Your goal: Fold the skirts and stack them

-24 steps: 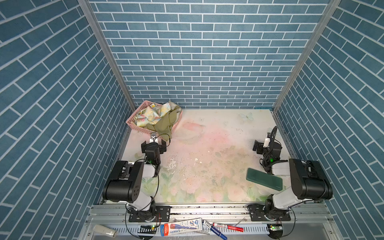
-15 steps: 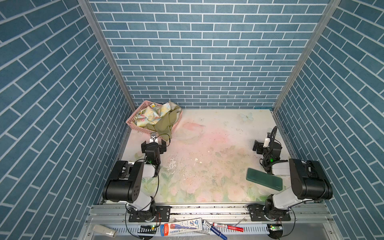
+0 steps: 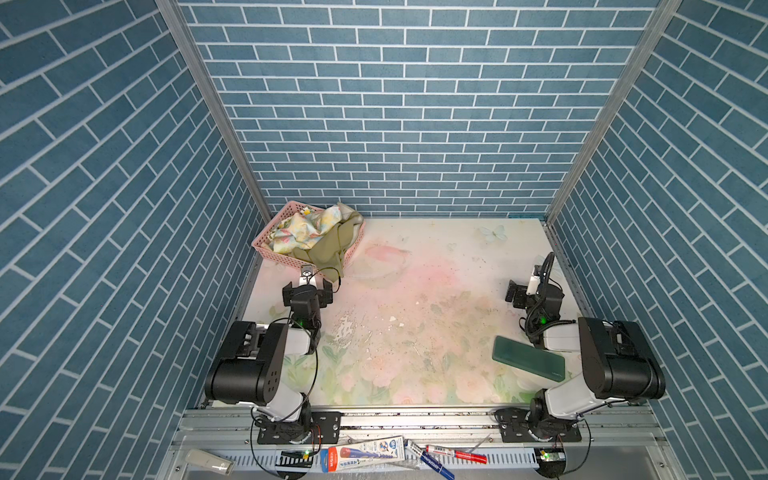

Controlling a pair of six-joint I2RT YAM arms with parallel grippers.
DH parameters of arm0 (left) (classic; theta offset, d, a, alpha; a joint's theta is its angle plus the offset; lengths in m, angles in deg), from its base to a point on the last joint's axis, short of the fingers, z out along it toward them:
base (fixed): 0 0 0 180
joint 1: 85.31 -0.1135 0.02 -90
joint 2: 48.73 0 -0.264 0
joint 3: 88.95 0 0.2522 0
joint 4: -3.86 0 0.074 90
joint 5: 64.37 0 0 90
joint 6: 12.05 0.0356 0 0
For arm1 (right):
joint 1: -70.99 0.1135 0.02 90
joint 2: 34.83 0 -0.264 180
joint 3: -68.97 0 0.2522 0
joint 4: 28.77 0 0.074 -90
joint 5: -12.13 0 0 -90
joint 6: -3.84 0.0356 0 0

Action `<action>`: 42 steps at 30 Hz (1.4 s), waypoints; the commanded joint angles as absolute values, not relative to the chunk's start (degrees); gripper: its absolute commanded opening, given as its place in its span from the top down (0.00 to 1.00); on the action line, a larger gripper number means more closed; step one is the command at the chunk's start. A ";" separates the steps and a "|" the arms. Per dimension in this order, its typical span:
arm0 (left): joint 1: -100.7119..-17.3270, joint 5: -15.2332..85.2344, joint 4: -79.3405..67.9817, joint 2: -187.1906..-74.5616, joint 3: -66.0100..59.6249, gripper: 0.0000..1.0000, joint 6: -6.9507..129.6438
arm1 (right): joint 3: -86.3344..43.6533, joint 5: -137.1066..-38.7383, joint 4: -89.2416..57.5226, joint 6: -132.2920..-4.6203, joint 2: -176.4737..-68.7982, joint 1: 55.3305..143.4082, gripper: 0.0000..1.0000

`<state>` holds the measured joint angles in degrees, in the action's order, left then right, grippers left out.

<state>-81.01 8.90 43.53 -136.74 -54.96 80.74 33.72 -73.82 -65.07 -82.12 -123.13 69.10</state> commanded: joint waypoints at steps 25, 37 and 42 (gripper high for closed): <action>-79.77 -0.98 25.04 -117.24 -51.22 0.03 76.64 | 30.31 -67.55 -47.38 -81.11 -108.48 71.21 0.07; -74.37 20.46 -10.24 -134.42 -20.92 0.28 81.52 | 24.90 -71.91 -32.25 -76.27 -97.04 74.94 0.10; -71.27 21.05 -18.34 -143.15 -12.67 0.35 84.15 | 23.69 -71.98 -30.39 -77.36 -95.53 78.30 0.11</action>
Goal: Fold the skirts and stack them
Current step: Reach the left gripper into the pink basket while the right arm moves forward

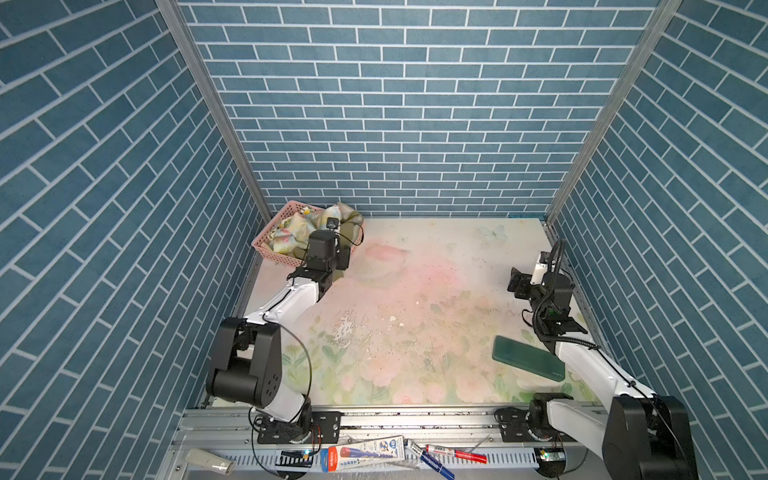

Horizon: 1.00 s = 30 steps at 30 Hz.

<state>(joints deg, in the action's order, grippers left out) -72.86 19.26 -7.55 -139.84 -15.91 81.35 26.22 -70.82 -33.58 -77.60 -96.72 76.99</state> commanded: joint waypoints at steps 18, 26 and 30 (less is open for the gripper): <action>-70.11 9.54 -31.95 -167.49 13.73 0.70 84.11 | 23.20 -69.74 -29.52 -80.40 -90.83 84.95 0.13; -70.16 11.31 -34.95 -173.70 23.98 0.87 82.47 | 22.85 -68.82 -29.00 -80.71 -91.29 85.88 0.14; -70.19 12.88 -37.18 -177.74 30.69 0.87 80.82 | 21.57 -68.20 -27.40 -80.53 -92.18 86.57 0.15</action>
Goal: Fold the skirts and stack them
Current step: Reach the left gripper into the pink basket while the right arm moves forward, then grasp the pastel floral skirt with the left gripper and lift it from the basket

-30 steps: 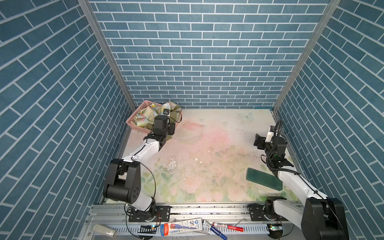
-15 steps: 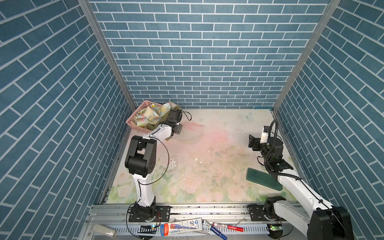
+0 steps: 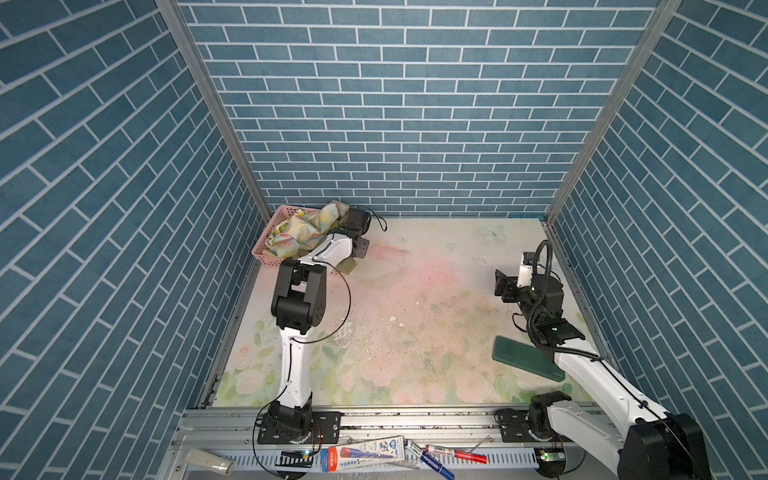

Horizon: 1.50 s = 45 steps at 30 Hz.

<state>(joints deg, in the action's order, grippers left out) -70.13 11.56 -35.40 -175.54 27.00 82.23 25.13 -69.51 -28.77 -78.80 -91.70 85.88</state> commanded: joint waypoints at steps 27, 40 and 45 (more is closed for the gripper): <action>-77.32 11.83 -22.12 -154.87 14.84 0.15 72.65 | 13.58 -63.36 -21.96 -80.66 -96.94 92.80 0.15; -88.37 17.87 -25.79 -168.02 25.65 0.07 62.22 | 5.05 -62.53 -23.29 -85.60 -111.08 108.43 0.14; -89.26 16.24 -26.51 -173.59 30.31 0.07 62.35 | 2.40 -60.15 -22.89 -88.26 -115.32 113.42 0.13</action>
<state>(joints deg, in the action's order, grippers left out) -88.77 17.20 -25.49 -171.43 27.63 63.12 5.32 -62.73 -22.74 -84.48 -114.32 111.76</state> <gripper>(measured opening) 0.929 0.872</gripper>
